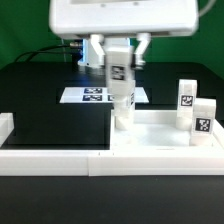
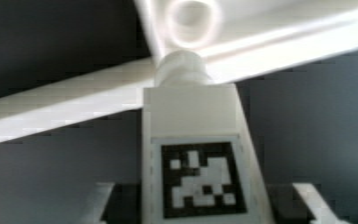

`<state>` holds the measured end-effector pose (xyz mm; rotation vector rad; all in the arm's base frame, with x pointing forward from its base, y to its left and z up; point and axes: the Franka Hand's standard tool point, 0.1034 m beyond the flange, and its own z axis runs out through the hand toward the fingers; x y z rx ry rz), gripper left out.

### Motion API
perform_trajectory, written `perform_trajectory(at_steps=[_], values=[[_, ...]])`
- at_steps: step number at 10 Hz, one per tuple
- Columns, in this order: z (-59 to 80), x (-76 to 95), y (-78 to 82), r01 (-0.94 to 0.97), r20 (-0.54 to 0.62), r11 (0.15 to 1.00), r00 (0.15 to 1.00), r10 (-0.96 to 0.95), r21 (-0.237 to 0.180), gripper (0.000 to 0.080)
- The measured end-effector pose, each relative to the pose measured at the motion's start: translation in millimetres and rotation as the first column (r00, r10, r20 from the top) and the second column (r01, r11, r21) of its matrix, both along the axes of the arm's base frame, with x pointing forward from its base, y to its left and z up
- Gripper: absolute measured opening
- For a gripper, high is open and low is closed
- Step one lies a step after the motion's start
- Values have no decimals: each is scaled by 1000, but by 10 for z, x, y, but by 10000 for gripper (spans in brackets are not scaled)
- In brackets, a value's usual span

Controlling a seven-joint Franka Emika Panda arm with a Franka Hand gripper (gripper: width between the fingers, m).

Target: Assemble square table

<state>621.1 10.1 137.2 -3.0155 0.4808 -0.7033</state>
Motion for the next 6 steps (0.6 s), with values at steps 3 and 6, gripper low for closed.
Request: perform_trajectory(at_steps=[3,6], values=[[-23,-19,-25,-17,20,1000,1000,17,-17,291],[-174,-97,-125,-37,89,997,995,43,-70,291]])
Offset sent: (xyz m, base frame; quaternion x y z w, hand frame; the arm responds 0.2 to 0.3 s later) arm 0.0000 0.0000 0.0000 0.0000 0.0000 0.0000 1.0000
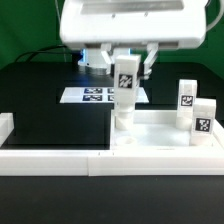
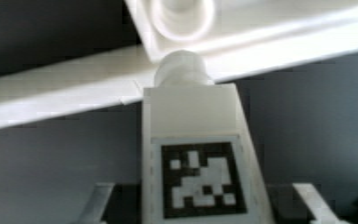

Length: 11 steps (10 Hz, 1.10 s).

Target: Assemble square table

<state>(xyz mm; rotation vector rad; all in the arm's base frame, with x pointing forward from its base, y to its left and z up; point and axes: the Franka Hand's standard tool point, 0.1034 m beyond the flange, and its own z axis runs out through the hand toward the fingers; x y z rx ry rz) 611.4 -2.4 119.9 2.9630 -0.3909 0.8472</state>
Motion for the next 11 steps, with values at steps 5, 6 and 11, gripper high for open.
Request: perform_trajectory(at_steps=[5,6,11], values=[[-177,121,52,-17,16,1000,1000,17,-18,291],[-195,134,54,-18,15,1000,1000,18,-19,291],[-288,83,60,-47,-4,998,999,47,-39,291]])
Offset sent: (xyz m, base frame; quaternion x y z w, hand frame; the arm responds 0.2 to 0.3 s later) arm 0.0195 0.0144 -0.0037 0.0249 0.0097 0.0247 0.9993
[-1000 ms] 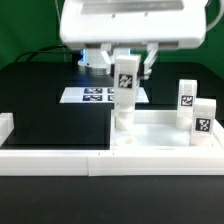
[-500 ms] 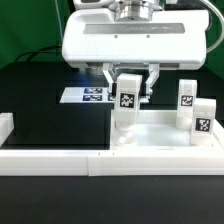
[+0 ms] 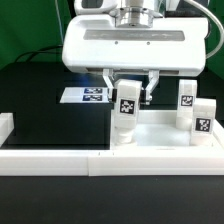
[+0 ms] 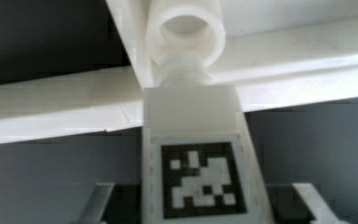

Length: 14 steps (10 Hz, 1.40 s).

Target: Assemble square table

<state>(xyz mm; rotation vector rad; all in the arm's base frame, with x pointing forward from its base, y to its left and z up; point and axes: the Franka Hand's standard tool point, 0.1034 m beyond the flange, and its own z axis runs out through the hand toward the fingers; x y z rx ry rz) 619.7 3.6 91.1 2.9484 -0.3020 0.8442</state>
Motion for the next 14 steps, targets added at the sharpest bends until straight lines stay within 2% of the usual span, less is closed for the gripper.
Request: perform_trajectory(at_steps=[7,11,12,13,14], values=[[-196,-99,29,-19,-27,1000,999,19,-15,291],[-197,-89,26,-36,-27,999,999,35,-25,291],[-197,-89,27,-41,-28,999,999,41,-28,364],[-197,-89,27,-47,-29,998,999,47,-32,545],[-197,-89,27,-50,-29,998,998,49,-33,616]])
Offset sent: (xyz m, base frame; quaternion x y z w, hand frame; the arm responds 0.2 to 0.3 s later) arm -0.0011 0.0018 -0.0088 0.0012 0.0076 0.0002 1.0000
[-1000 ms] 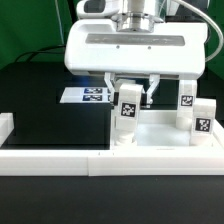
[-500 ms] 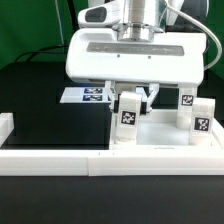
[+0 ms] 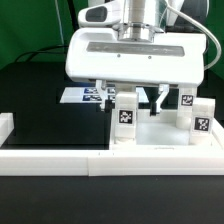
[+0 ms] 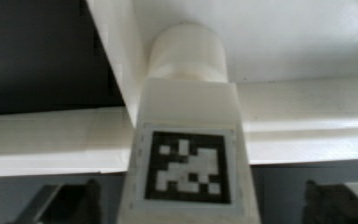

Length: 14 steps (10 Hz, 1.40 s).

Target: Assemble square table

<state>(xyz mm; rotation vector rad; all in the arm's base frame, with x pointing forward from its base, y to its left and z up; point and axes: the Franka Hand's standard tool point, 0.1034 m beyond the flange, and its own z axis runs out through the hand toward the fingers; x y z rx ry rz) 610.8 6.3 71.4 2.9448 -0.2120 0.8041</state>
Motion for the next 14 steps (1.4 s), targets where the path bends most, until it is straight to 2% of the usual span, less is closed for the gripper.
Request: perform_trajectory(at_steps=[2,6,7,8,9,10,14], values=[[0,0,0,-6,-1,1000,1000,6,-4,644],[6,2,-11,-22,-4,1000,1000,22,-13,649],[73,-8,-124,-53,-51,998,997,51,-23,649],[200,-21,-231,-47,-110,999,993,48,8,649],[276,5,-213,-35,-166,998,985,43,50,649],[284,44,-183,-34,-193,997,980,46,66,649],[252,65,-112,-2,-487,989,870,74,146,649]])
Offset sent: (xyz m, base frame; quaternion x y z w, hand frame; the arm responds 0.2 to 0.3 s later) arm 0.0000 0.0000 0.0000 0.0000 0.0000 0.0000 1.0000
